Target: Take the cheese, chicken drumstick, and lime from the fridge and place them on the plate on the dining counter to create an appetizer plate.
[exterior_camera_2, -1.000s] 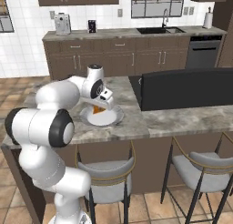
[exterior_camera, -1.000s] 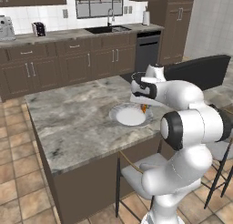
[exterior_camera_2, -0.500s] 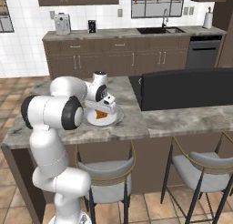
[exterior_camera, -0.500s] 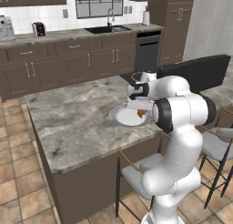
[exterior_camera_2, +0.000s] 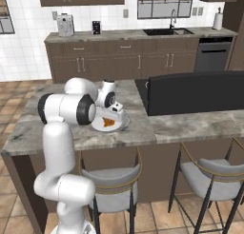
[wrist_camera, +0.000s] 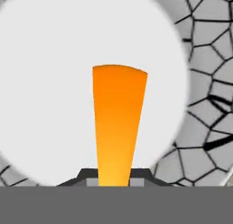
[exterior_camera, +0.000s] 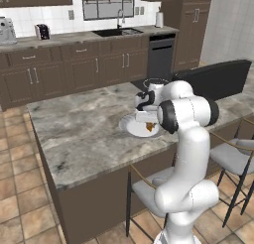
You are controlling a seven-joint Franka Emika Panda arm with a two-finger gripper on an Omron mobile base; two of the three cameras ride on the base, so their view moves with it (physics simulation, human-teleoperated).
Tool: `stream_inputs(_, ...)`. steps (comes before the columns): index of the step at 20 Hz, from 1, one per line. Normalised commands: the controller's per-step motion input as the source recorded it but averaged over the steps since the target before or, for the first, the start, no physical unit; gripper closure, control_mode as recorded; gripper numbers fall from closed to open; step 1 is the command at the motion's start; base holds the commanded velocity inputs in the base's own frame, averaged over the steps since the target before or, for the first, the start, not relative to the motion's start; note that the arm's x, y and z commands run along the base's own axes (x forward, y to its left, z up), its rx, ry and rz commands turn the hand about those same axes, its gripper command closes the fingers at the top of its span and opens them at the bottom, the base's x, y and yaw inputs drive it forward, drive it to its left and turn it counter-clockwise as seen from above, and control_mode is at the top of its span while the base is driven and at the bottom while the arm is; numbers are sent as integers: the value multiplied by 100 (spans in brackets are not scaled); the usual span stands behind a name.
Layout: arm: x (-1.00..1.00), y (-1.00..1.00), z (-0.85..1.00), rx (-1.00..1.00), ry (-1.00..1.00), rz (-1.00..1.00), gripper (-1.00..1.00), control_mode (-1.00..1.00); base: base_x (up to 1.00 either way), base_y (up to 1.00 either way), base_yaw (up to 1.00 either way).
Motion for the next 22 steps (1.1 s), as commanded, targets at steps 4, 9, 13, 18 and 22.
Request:
stream_inputs(4, 47, 0, -43, 0, 4, 3, 100, -100, 0, 0, 0)
stream_inputs(9, 25, 0, -48, 0, 3, 3, -100, -100, 0, 0, 0)
stream_inputs(13, 0, -3, -35, 0, 1, 0, -100, -100, 0, 0, 0)
stream_inputs(18, -12, -27, -4, 0, 0, 0, -100, -100, 0, 0, 0)
stream_inputs(22, -38, -13, 11, 0, 0, 0, -100, -100, 0, 0, 0)
